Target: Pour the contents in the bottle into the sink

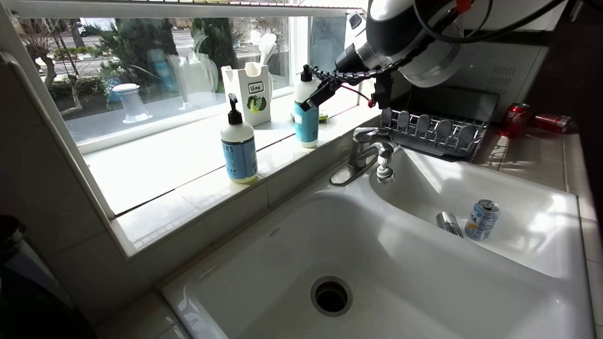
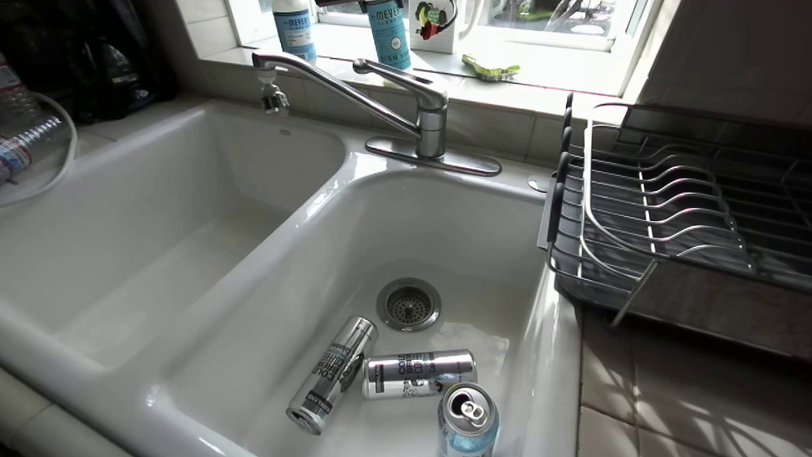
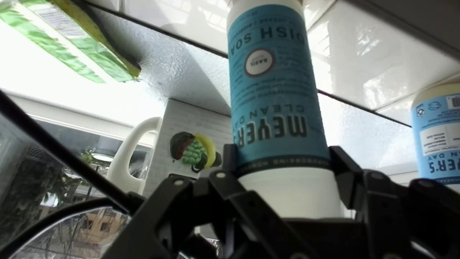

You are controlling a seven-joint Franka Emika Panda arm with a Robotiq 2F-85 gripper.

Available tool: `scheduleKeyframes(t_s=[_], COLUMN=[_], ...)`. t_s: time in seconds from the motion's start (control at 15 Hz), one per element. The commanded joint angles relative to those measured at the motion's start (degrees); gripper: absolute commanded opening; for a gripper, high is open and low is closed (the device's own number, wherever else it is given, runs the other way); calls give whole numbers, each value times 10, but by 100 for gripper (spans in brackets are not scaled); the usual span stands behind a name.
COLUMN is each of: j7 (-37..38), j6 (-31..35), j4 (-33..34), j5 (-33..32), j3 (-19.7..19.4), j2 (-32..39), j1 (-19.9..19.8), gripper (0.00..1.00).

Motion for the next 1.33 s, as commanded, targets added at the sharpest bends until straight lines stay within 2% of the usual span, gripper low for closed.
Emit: scheduleKeyframes(t_s=[0.0, 0.13, 0.53, 1.07, 1.27], j7=[-2, 0, 17, 91, 142], j6=[-15, -19, -35, -10, 6], j4=[21, 25, -4, -97, -140], j5=[11, 13, 9, -47, -97], j3=[1, 2, -3, -38, -51], j2=[11, 12, -10, -66, -97], j1=[-6, -8, -13, -8, -9], gripper=[95, 100, 100, 100, 100])
